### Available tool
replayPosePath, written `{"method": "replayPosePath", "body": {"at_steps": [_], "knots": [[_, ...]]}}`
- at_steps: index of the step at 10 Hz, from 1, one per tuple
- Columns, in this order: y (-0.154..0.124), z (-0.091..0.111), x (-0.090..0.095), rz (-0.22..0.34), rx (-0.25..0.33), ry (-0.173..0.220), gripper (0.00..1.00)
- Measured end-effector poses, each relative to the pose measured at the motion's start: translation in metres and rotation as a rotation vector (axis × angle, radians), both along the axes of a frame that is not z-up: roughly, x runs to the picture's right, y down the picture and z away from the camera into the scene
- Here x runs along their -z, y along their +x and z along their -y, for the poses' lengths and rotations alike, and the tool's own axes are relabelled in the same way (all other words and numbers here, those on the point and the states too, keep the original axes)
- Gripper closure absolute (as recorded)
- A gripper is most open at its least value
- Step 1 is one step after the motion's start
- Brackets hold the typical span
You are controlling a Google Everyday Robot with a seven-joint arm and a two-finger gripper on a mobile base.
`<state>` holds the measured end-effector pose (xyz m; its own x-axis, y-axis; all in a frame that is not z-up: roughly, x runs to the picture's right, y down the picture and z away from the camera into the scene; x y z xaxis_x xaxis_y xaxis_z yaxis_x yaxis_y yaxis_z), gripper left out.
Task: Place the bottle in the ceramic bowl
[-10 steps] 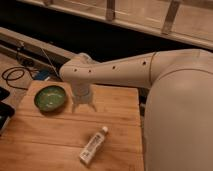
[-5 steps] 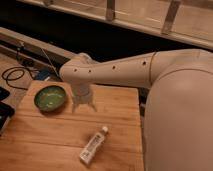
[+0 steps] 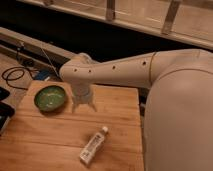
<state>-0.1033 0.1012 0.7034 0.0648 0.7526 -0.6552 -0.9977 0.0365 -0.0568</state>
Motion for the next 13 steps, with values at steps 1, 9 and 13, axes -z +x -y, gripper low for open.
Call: {"method": "replayPosePath", "body": {"at_steps": [1,9,13], "knots": [[0.0,0.0,0.0,0.0,0.0,0.0,0.35],[-0.021,0.065,0.01,-0.002,-0.017,0.201,0.35],[0.013,0.049,0.003,-0.082,-0.05,0.233,0.35]]}}
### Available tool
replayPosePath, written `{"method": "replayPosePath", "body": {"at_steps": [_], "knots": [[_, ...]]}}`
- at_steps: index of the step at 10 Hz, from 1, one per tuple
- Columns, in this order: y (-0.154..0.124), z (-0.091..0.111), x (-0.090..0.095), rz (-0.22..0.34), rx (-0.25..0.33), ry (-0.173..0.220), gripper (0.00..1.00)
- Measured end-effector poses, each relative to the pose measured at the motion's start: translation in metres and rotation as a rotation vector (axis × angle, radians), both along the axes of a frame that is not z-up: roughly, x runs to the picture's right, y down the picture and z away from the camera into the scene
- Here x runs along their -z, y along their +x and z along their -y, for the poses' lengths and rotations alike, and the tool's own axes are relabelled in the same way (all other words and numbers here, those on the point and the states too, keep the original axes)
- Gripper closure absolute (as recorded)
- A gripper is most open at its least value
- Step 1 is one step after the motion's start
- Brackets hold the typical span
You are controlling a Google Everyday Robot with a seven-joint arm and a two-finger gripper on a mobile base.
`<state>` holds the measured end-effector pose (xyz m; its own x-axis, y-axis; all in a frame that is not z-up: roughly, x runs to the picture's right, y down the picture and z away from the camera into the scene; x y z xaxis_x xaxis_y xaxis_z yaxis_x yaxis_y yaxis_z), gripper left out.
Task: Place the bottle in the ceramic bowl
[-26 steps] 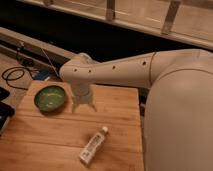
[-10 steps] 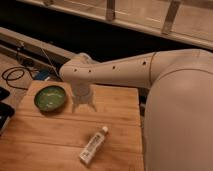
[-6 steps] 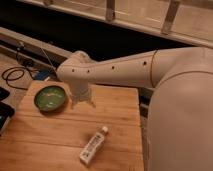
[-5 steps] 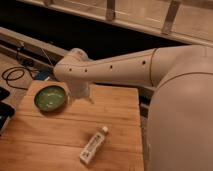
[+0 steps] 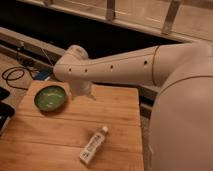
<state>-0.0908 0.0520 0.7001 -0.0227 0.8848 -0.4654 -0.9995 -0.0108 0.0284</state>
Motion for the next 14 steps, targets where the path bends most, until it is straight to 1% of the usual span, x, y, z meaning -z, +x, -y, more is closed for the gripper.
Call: {"method": "replayPosePath", "body": {"at_steps": [3,4,5,9,10,13,14], "knots": [[0.05,-0.032,-0.01,-0.048,-0.042,-0.029,0.35],[0.054,-0.04,-0.012,-0.061,-0.052,-0.048,0.35],[0.05,-0.04,-0.012,-0.055,-0.051,-0.047,0.35],[0.053,-0.04,-0.012,-0.06,-0.055,-0.047,0.35],[0.053,-0.045,-0.013,-0.065,-0.065,-0.058,0.35],[0.077,-0.077,-0.022,-0.102,-0.135,-0.111,0.35],[0.081,-0.093,-0.025,-0.108,-0.165,-0.134,0.35]]}}
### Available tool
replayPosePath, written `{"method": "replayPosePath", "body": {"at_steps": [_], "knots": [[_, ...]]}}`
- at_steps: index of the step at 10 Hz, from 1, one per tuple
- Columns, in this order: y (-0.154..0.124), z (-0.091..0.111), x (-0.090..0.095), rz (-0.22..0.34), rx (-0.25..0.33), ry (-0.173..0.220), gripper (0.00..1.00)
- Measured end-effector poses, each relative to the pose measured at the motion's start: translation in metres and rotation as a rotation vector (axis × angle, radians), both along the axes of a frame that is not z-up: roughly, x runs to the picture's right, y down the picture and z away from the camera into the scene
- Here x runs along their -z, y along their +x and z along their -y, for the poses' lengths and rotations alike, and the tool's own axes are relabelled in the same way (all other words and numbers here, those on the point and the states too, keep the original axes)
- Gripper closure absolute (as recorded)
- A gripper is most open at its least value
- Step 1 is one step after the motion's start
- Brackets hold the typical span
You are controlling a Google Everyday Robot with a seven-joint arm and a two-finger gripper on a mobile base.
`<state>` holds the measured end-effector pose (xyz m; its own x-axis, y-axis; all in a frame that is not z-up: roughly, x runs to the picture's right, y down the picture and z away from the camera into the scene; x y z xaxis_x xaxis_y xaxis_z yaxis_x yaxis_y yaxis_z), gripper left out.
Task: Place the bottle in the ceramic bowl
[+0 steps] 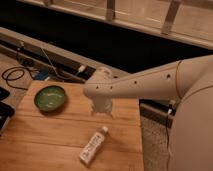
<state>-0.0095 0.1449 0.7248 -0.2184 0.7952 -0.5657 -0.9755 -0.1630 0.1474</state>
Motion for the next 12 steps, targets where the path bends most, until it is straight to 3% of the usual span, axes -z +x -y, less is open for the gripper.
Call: {"method": "replayPosePath", "body": {"at_steps": [2,7,9,12], "knots": [[0.005,-0.027,-0.002,-0.009,-0.034,-0.05,0.35],[0.002,-0.029,-0.001,-0.004,-0.036,-0.058,0.35],[0.004,-0.035,0.0,0.04,-0.073,-0.085,0.35],[-0.01,-0.069,-0.011,0.064,-0.06,-0.147,0.35]]}}
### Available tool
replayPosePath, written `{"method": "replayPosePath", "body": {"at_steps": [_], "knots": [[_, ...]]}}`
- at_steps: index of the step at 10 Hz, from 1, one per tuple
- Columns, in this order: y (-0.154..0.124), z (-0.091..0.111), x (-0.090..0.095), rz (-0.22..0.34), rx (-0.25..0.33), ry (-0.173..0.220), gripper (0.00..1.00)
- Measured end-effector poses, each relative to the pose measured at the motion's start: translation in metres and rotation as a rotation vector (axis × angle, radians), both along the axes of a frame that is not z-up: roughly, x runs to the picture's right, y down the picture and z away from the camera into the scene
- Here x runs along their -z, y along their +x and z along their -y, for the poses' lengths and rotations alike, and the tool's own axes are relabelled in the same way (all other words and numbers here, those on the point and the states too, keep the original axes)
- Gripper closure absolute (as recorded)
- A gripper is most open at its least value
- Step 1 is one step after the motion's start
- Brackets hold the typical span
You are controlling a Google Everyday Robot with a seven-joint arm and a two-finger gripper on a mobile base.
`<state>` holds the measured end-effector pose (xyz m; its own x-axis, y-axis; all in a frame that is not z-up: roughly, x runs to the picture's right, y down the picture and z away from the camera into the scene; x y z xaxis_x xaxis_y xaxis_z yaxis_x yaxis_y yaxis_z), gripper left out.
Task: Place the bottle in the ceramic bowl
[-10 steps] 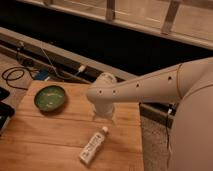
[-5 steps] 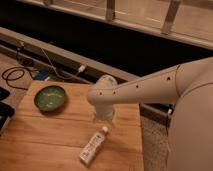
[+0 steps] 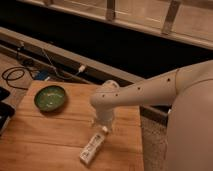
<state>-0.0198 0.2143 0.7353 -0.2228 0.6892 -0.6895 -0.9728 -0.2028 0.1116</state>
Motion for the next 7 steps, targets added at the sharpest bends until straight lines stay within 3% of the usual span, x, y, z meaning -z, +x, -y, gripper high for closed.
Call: {"method": "replayPosePath", "body": {"at_steps": [1,7], "knots": [[-0.0005,-0.0106,-0.0045,-0.004,0.005,-0.024,0.35],[-0.0024,-0.0119,-0.0048,-0.001,0.006,-0.026,0.35]]}}
